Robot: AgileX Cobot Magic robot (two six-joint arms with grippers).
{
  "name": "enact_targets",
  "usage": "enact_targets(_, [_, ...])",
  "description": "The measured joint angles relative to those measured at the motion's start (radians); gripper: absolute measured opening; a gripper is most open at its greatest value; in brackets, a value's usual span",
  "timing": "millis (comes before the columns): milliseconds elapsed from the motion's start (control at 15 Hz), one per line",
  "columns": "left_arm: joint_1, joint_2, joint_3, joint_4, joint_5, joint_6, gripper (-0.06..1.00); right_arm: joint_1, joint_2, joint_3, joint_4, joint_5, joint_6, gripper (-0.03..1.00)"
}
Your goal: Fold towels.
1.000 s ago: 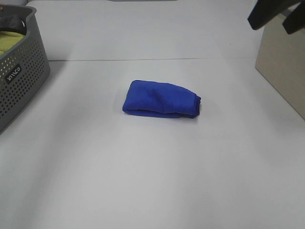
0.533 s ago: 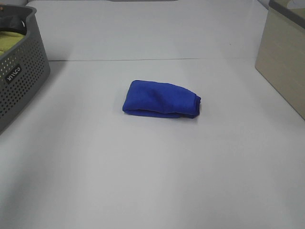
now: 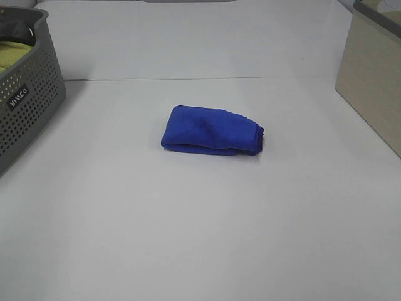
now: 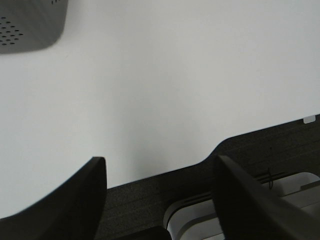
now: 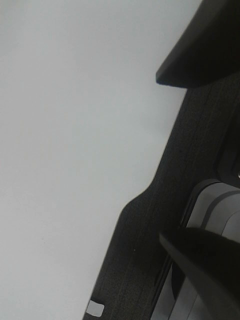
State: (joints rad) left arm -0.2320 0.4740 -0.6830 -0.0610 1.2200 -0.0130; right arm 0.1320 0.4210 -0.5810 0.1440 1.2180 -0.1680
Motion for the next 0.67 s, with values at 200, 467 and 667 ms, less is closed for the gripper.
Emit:
enact_targets(200, [0.000,-0.118,0.083,-0.030,-0.026,0.067,0.59,0.000,-0.058,0.075,-0.005,0.004,0.027,0.75])
enact_targets(467, [0.000,-0.142,0.157,-0.098,-0.118,0.169,0.59,0.000,-0.059,0.098,-0.024,-0.059,0.027,0.75])
enact_targets(667, [0.000,-0.142,0.158,-0.104,-0.120,0.174,0.59,0.000,-0.059,0.117,-0.035,-0.102,0.027,0.75])
